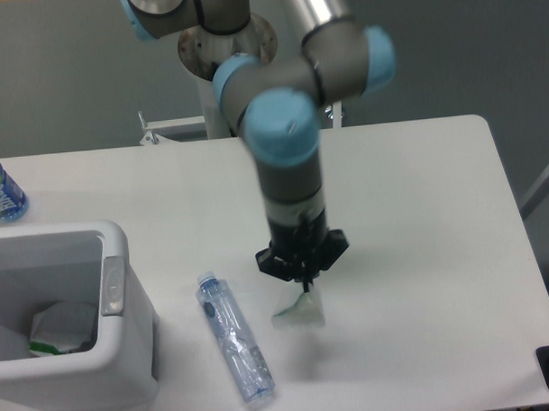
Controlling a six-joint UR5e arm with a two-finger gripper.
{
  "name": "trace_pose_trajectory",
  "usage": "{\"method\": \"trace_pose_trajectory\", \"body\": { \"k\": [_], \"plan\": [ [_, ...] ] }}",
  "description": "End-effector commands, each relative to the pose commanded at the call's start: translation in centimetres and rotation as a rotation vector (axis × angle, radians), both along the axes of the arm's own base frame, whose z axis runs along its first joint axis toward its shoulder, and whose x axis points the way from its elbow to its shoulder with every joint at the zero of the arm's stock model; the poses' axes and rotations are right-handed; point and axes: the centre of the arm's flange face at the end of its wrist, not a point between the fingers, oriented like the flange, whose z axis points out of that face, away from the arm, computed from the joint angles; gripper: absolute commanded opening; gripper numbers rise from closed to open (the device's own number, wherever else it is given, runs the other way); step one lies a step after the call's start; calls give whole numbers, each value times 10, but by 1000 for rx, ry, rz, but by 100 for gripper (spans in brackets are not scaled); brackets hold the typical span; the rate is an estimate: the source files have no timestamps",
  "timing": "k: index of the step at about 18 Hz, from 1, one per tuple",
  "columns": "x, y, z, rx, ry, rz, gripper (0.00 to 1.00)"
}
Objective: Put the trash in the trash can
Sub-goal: 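Close the gripper on the plastic bag and lift it, then carry the bag over the white bin and open the gripper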
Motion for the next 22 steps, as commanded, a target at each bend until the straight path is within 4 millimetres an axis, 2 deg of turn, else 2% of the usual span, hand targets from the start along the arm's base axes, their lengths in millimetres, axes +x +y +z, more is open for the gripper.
{"method": "trace_pose_trajectory", "body": {
  "k": [2, 5, 6, 8, 10, 14, 15, 16, 17, 18, 22],
  "plan": [
    [8, 5, 33, 106, -43, 4, 0],
    [35, 7, 81, 204, -38, -20, 0],
    [56, 12, 98, 233, -28, -50, 0],
    [105, 27, 117, 269, -4, -129, 0],
    [136, 34, 125, 285, 2, -176, 0],
    [213, 62, 110, 271, -32, -293, 0],
    [222, 67, 105, 267, -35, -313, 11],
    [230, 71, 99, 270, -30, -332, 45],
    [231, 76, 94, 279, -21, -342, 87],
    [232, 81, 89, 284, -17, -348, 100],
    [240, 86, 89, 287, -18, -362, 100]
  ]
}}
